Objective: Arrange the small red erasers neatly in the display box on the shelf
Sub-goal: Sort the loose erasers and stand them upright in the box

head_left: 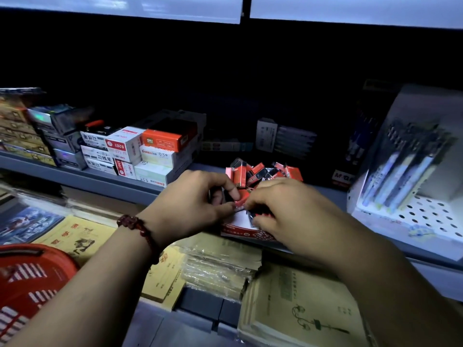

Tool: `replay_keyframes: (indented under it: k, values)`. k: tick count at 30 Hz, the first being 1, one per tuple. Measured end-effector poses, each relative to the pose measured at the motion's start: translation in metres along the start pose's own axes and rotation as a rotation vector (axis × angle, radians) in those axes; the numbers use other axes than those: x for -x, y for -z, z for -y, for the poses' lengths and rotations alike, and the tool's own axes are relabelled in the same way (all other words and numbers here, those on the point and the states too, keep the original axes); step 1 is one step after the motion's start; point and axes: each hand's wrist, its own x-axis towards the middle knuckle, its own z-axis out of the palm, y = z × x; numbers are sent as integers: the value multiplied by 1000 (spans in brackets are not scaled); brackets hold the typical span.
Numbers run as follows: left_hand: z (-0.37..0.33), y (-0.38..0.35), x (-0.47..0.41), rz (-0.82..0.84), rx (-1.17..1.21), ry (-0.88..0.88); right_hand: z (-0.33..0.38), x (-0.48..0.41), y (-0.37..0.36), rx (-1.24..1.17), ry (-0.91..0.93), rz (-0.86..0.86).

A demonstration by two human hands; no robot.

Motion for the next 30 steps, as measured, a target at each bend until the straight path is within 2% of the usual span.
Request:
replay_keyframes:
  k: [5, 12, 19, 24, 30]
  values:
    - [-2, 1, 0, 9, -5, 29, 4, -4, 0, 36, -73, 47]
    - [-6, 1, -1, 57, -37, 97, 7, -2, 9, 19, -72, 102]
    - [-13, -6, -3, 15, -246, 163, 3, -4, 7, 29, -39, 127]
    - [-20, -9, -4, -46, -327, 176, -2, -9, 3, -146, -41, 2]
    - [-24, -7, -2, -136, -424, 140, -9, -5, 4, -376, -207, -150]
